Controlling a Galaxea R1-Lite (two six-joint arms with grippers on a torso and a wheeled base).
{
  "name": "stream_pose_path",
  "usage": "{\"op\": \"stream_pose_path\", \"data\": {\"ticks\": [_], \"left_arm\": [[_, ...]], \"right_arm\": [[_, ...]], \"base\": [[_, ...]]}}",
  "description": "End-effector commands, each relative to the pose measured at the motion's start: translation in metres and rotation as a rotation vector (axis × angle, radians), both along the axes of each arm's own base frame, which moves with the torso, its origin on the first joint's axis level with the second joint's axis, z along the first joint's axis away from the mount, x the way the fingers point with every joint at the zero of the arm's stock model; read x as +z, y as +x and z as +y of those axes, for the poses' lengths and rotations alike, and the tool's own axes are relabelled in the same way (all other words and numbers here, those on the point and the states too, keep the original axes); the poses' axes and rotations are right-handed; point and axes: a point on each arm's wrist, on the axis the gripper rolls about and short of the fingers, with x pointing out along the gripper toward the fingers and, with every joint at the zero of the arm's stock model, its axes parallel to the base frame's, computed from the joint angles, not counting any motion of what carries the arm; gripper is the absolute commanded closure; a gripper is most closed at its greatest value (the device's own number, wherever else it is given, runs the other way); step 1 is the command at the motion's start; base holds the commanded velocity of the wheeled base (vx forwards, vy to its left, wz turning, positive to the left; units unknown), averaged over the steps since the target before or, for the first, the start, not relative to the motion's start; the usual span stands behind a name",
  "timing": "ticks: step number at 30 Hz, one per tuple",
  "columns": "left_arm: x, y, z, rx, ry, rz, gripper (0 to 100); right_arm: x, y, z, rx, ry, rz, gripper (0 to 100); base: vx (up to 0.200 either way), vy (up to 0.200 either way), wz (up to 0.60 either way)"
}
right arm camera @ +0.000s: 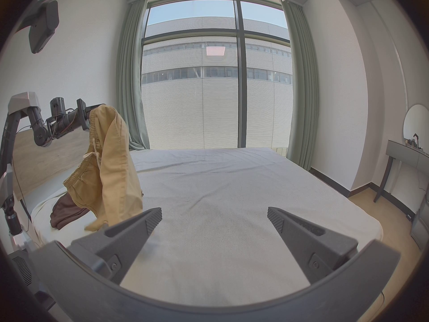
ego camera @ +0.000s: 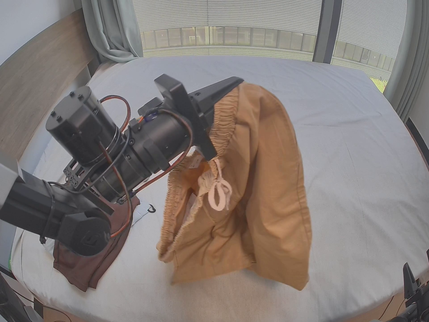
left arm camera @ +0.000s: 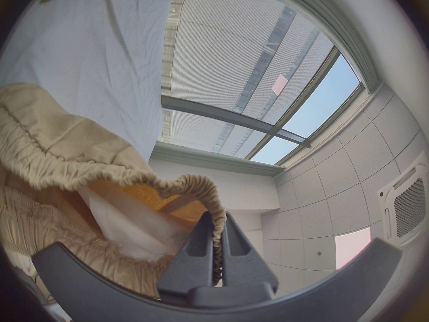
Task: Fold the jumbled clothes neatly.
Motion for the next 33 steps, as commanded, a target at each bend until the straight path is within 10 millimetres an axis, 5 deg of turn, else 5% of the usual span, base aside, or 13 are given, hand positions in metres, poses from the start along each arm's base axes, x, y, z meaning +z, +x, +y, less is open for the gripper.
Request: {"op": "stream_pose_path", "data": {"ticks": [1, 6, 20, 28, 33], "left_arm": [[-0.010, 0.008, -0.026, -0.051, 0.013, 0.023, 100], [-0.025, 0.014, -0.045, -0.080, 0.028, 0.038, 100], [-0.009, -0.003, -0.098, -0.232, -0.053, 0.044, 100], [0.009, -0.016, -0.102, -0.278, -0.157, 0.045, 100], [0.007, -0.001, -0.088, -0.205, -0.169, 0.049, 100]], "right_arm": [[-0.005, 0.000, 0.000, 0.002, 0.000, 0.001, 0], [-0.005, 0.000, 0.000, 0.002, 0.000, 0.003, 0], [-0.005, 0.000, 0.000, 0.002, 0.000, 0.001, 0], [-0.005, 0.000, 0.000, 0.002, 0.000, 0.000, 0], [-0.005, 0.000, 0.000, 0.002, 0.000, 0.001, 0]], "base": [[0.000, 0.000, 0.00], [0.000, 0.000, 0.00], [0.000, 0.000, 0.00], [0.000, 0.000, 0.00], [0.000, 0.000, 0.00]]}}
